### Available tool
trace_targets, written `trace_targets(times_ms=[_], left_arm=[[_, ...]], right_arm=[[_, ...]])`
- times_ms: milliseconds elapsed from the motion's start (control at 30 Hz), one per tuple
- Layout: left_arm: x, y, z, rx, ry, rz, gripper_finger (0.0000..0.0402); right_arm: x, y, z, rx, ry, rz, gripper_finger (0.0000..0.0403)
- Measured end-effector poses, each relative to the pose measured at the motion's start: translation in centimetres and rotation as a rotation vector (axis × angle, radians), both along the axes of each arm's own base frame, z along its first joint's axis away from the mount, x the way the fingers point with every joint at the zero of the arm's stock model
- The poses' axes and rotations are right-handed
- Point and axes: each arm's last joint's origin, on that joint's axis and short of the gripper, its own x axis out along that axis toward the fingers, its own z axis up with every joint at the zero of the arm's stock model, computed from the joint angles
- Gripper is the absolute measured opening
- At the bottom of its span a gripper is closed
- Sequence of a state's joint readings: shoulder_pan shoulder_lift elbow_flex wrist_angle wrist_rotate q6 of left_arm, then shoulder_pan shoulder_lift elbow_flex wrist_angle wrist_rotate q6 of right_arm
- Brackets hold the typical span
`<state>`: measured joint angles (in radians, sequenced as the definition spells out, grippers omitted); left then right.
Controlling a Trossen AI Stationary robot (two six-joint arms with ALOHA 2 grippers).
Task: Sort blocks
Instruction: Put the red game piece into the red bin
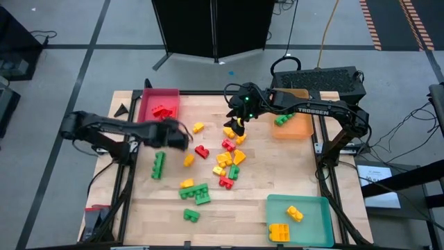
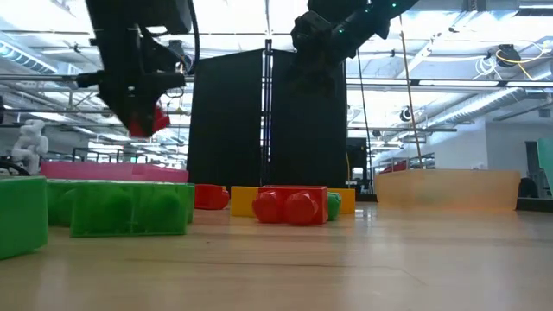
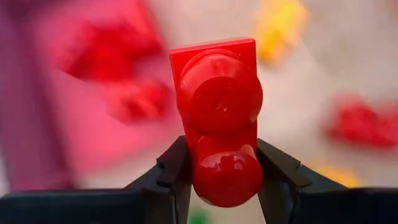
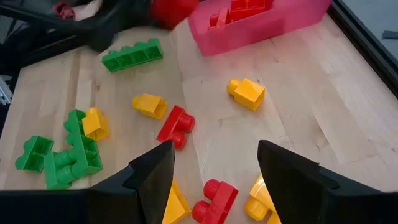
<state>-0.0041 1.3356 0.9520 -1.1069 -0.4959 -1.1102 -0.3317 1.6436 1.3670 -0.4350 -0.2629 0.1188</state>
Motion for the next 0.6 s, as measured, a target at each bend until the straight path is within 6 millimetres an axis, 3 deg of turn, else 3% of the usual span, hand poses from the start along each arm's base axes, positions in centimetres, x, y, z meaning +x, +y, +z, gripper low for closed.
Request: trace_targets(times_ms=[167,267,400,600], left_arm=[[-1.6,5.1,0.9,0.127,0.070,0.120,0.0135],[-2.8,7.9,0.2,0.127,0.142,0.182,0.0135],[-4.4,10.6,-1.5,0.076,0.186,0.232,0.0135],[-5.8,13.5,-3.1,-0.042,0.051,0.257,0.0135]], right_arm=[[0.1,-0.1,0.1,-0.005,-0.013,-0.002,0.0226],[0.1,-0.1,0.1,-0.006,-0.012,-0.003,0.0226],[0.1,-0.1,0.1,-0.005,-0.012,-0.003,0.0226],[0.1,-0.1,0.1,-0.005,-0.011,-0.003,0.0226]])
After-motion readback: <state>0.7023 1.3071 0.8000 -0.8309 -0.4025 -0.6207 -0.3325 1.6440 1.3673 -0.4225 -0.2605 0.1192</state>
